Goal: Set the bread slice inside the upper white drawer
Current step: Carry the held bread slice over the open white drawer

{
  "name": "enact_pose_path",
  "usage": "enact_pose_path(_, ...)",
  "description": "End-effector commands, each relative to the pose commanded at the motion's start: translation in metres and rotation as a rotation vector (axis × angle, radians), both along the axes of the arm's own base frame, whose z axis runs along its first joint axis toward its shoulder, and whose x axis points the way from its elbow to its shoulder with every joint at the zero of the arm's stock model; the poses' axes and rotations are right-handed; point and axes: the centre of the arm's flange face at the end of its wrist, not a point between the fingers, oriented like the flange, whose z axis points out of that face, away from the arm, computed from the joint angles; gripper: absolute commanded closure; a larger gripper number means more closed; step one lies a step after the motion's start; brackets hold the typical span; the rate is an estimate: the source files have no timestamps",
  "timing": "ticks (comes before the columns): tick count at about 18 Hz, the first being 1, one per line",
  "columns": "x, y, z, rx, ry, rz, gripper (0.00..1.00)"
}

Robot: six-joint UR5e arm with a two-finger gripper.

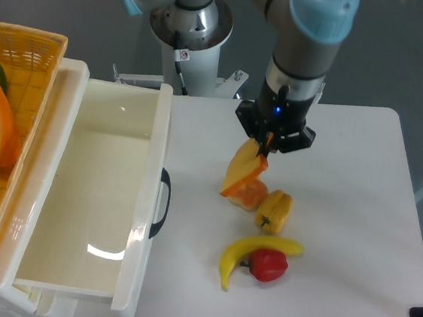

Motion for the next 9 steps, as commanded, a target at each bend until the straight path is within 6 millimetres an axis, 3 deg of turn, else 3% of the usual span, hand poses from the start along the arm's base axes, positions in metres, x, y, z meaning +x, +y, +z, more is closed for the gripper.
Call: enact_pose_path(9, 0.049, -0.017, 0.08, 0.264, -0.099, 0.211, 1.0)
